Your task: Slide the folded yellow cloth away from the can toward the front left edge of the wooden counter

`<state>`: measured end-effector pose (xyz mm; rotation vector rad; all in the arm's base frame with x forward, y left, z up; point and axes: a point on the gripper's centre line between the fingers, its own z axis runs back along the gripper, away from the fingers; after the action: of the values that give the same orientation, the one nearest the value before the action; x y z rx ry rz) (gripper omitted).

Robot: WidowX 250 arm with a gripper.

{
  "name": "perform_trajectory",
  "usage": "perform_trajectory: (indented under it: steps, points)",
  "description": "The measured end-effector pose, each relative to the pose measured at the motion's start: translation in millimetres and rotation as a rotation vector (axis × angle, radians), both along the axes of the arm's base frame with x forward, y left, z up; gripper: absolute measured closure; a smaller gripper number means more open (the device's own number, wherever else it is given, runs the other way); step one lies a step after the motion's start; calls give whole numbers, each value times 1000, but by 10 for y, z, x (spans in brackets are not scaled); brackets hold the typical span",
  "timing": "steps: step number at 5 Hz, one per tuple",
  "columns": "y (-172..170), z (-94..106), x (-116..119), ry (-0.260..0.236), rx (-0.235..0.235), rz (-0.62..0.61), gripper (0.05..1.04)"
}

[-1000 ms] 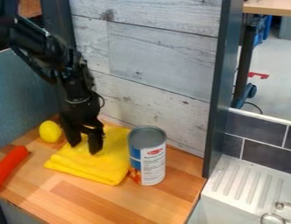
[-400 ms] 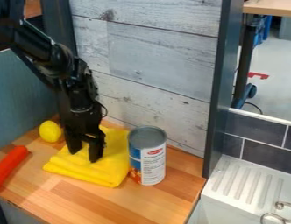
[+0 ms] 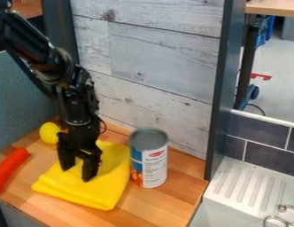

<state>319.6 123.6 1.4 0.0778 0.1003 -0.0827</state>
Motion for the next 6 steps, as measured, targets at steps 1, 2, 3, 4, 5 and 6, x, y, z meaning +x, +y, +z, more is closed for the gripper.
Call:
perform_trajectory:
  steps: [1, 2, 3, 4, 5, 6]
  points:
    - [-23, -28, -276, 111, 45, 18, 83]
    - [-14, -46, -562, 186, 60, 83, 83]
    - [-13, -40, -571, 189, 53, 71, 83]
    - [-13, -28, -570, 165, 37, 58, 83]
    - [-5, -22, -502, 134, 2, 27, 83]
    - [31, 24, -416, 109, 8, 8, 83]
